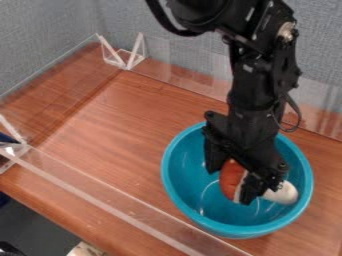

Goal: Put the mushroom in the blue bowl

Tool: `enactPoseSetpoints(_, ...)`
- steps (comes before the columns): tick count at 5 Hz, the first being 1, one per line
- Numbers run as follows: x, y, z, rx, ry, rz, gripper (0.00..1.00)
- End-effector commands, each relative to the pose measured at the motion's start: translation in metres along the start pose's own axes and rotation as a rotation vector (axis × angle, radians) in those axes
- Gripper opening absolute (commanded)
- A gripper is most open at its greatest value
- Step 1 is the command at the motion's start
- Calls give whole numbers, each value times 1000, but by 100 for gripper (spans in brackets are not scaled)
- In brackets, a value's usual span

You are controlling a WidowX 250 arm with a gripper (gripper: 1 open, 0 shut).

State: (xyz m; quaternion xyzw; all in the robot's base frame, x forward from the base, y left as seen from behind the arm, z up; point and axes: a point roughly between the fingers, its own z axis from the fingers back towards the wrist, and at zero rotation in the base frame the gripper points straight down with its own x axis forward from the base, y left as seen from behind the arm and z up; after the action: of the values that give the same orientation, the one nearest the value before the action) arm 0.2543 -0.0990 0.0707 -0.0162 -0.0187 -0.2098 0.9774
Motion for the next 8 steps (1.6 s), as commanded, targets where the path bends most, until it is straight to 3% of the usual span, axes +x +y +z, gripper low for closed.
enactPoseSetpoints(1,11,4,13,8,-52,13,100)
enactPoseSetpoints(4,15,7,2,19,-51,26,100)
enactPoseSetpoints(8,25,7,-1,23,-69,45,100)
